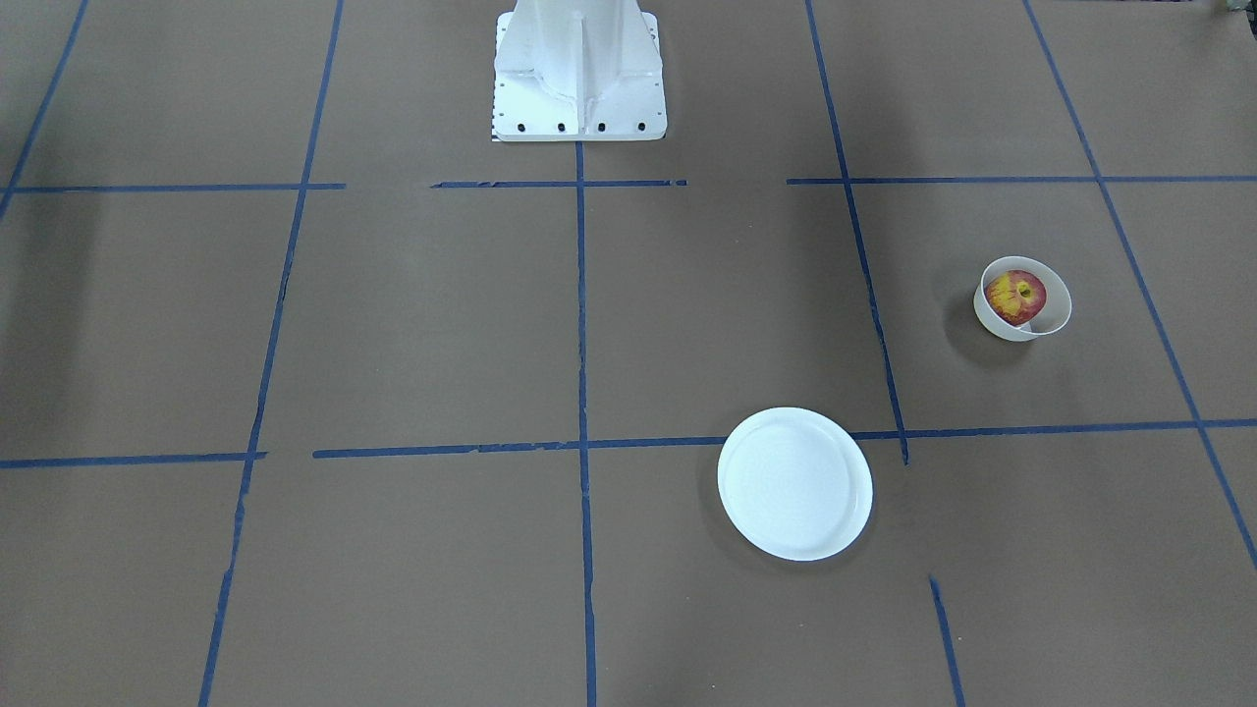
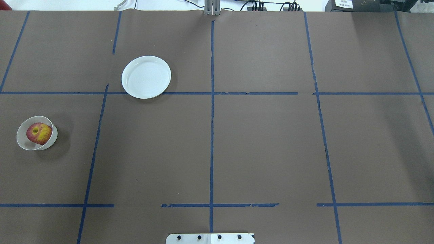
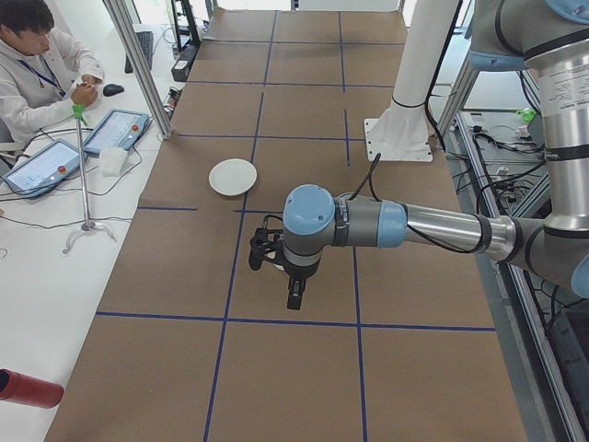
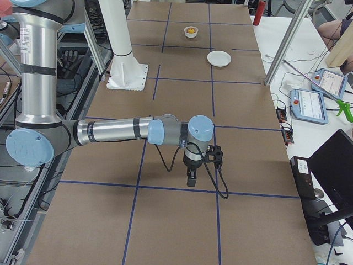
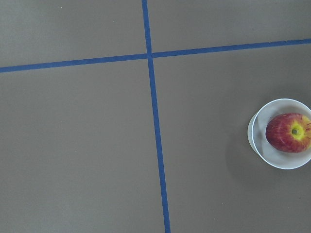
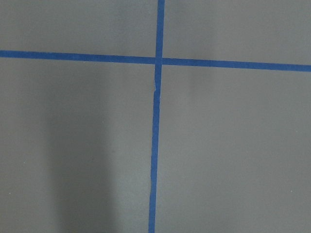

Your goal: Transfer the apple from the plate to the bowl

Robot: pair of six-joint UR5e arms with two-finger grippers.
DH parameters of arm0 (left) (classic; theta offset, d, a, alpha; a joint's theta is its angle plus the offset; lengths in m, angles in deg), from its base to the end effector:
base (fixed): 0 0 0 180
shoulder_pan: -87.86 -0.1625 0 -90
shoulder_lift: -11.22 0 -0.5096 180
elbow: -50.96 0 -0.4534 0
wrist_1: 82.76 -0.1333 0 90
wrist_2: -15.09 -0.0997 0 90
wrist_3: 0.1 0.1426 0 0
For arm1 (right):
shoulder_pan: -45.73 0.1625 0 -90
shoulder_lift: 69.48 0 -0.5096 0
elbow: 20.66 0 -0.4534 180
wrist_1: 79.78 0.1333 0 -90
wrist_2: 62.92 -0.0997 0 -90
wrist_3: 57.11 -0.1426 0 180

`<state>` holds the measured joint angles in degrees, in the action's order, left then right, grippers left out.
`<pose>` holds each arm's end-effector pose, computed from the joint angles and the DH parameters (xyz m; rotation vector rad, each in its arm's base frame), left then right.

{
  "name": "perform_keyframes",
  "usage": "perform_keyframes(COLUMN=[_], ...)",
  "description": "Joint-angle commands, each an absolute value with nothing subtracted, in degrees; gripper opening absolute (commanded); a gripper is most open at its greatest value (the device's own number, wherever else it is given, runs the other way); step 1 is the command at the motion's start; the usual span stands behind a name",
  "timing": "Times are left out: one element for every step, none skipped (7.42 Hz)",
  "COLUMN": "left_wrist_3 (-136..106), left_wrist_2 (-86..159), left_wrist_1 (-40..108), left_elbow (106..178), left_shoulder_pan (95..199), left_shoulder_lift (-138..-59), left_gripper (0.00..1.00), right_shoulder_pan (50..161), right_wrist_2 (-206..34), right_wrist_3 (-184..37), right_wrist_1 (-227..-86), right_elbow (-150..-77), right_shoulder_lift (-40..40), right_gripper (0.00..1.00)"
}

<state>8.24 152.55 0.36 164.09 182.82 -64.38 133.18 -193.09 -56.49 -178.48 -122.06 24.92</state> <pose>-0.0648 -0.4201 0.6804 0.1262 0.8193 0.0689 0.0187 -0.5087 0.7272 -0.0403 -0.7005 -0.0426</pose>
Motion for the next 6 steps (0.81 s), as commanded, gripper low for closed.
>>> perform_keyframes(left_wrist_3=[8.3, 8.3, 8.3, 8.3, 8.3, 8.3], left_wrist_2=[152.5, 152.8, 152.9, 152.9, 152.9, 152.9], left_wrist_1=[0.3, 0.3, 0.3, 0.4, 0.4, 0.4], left_elbow=[164.3, 164.0, 164.0, 163.8, 163.7, 163.7], left_shoulder_pan=[182.8, 182.8, 182.8, 182.7, 182.7, 182.6], left_shoulder_lift=[-63.7, -64.2, -64.2, -64.4, -64.4, -64.5], left_gripper=[1.00, 1.00, 1.00, 1.00, 1.00, 1.00], right_shoulder_pan=[133.2, 133.2, 133.2, 133.2, 133.2, 133.2], right_wrist_2=[-193.1, -193.1, -193.1, -193.1, -193.1, -193.1], right_wrist_3=[-56.5, -56.5, -56.5, -56.5, -56.5, -56.5], right_wrist_1=[-178.5, -178.5, -178.5, -178.5, -178.5, -178.4], right_elbow=[-122.0, -122.1, -122.0, -122.1, -122.0, -122.0], right_shoulder_lift=[24.9, 24.9, 24.9, 24.9, 24.9, 24.9], right_gripper=[1.00, 1.00, 1.00, 1.00, 1.00, 1.00])
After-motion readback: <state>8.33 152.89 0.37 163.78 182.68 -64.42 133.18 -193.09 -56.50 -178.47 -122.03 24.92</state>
